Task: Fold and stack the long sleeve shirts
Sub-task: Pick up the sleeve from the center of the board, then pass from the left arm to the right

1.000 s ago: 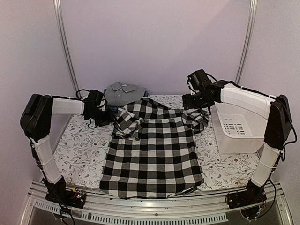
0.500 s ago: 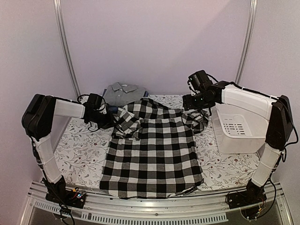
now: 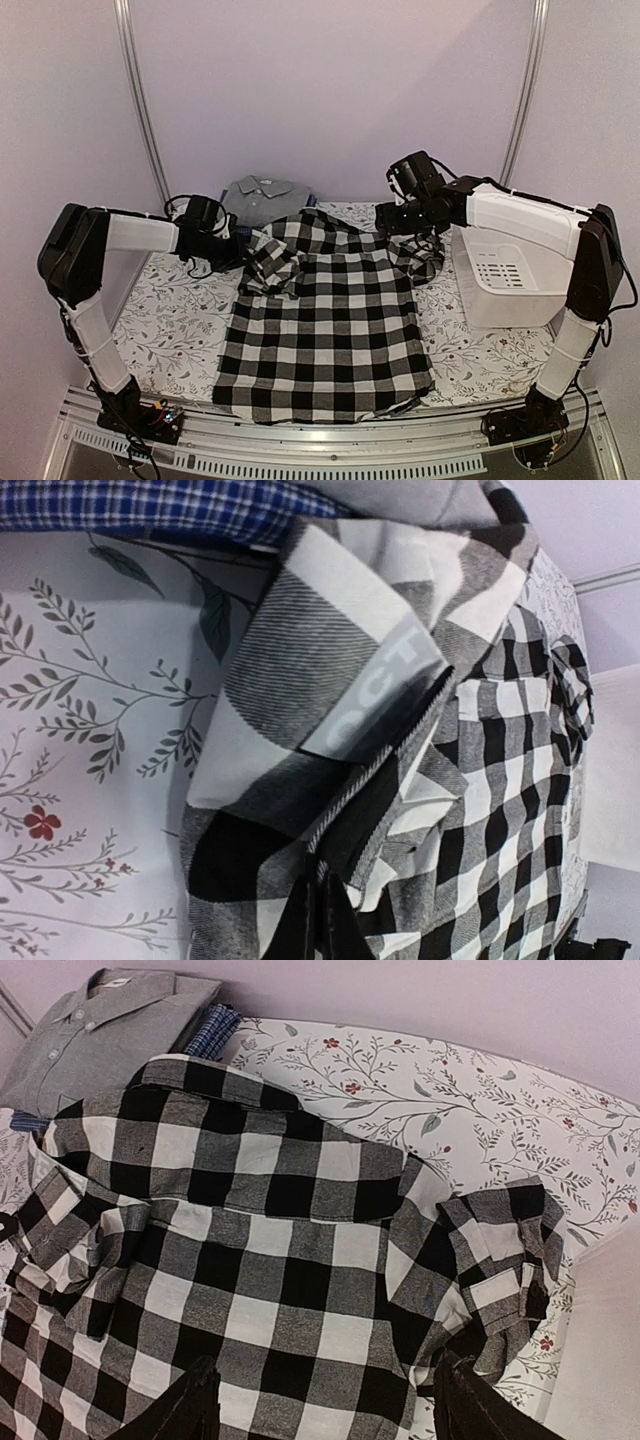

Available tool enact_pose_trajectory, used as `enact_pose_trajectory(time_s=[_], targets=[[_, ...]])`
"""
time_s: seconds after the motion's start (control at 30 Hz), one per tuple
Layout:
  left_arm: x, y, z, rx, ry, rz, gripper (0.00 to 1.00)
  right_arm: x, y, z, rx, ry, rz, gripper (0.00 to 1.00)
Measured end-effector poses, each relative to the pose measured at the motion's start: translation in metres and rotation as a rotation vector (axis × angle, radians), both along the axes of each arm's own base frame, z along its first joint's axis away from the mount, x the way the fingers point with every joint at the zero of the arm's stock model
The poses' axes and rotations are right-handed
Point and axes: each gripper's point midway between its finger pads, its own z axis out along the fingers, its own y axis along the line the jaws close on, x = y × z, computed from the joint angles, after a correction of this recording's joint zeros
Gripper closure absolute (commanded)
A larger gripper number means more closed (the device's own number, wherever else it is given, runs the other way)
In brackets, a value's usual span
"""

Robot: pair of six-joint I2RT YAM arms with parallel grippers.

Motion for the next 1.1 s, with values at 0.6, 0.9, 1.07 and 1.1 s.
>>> enact_pose_trajectory(time_s=[0.6,0.9,1.07,1.1], targets=[[-0.027,-0.106,0.087,-0.203,-0.128,-0.276,1.00,-0.042,0.141,-0.013,0.250,-0.045,0.368,0.20],[-0.030,-0.133,0.112,-0.314,-0.100,-0.296,1.00,-0.056,0.182,-0.048,0.254,-0.021,0.455,0.15],[-0.032,-0.138,0.112,-0.327,-0.086,-0.301,1.00,-0.044,0.185,-0.063,0.207,-0.034,0.411,0.20],[-0.032,-0.138,0.112,-0.327,-0.084,-0.301,1.00,-0.040,0.185,-0.064,0.198,-0.042,0.394,0.22]])
